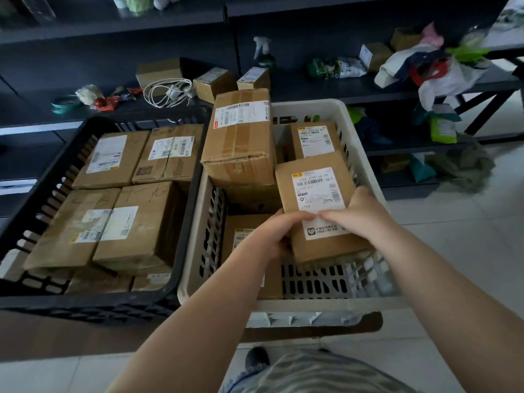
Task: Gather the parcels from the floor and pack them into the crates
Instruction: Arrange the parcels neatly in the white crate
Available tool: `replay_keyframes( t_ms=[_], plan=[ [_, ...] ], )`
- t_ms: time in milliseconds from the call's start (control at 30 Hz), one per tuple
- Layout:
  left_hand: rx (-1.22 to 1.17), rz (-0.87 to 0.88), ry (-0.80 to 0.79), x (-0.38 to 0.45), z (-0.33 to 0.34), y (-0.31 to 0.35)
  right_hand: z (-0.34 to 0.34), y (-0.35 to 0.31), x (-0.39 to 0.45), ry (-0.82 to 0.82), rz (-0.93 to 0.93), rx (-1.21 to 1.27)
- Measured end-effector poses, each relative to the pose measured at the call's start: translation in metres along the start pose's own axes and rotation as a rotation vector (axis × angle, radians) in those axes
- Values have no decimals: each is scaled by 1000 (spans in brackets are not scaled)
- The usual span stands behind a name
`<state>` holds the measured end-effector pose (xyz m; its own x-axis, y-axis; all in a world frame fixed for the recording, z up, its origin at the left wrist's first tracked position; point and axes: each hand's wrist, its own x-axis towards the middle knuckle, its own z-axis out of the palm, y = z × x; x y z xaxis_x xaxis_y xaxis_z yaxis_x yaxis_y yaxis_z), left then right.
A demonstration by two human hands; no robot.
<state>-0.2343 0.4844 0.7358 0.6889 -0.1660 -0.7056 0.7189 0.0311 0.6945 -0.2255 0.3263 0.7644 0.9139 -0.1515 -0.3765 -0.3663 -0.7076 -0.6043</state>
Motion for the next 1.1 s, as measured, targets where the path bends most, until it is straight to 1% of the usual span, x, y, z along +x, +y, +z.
replay_keyframes(
  t_ms=[67,167,233,333,400,433,467,500,533,567,600,633,667,867,1000,1100],
  plan=[
    [31,-28,0,5,3,-3,8,4,-2,2,27,-24],
    [151,-61,-16,15,6,-8,15,17,1,-56,138,52],
    [290,-42,29,22,8,-11,20,26,6,-75,155,63],
    [613,92,151,33,10,-13,33,27,15,-151,92,24],
    [814,195,164,31,8,-13,41,23,23,-295,-8,-185],
    [910,203,154,29,6,-14,44,20,27,-398,-37,-322],
    [1033,177,150,27,0,-16,48,18,29,-503,-42,-456],
    [1184,102,141,25,-8,-18,52,18,32,-587,-40,-582],
    [1330,-12,122,23,-17,-20,58,19,32,-632,-48,-703],
    [1437,-139,102,21,-26,-22,64,19,31,-639,-62,-802],
    [1489,-250,91,21,-34,-25,70,19,29,-621,-71,-870],
    [1495,-324,90,20,-39,-29,78,20,27,-594,-74,-912],
    [1489,-353,90,21,-42,-33,84,21,26,-569,-76,-939],
    [1609,-314,115,33,-42,-50,97,32,30,-502,-100,-977],
    [1713,-277,67,39,-42,-53,101,32,35,-488,-83,-1011],
    [1752,-160,96,40,-44,-50,101,32,37,-500,-54,-1043]
  ],
)
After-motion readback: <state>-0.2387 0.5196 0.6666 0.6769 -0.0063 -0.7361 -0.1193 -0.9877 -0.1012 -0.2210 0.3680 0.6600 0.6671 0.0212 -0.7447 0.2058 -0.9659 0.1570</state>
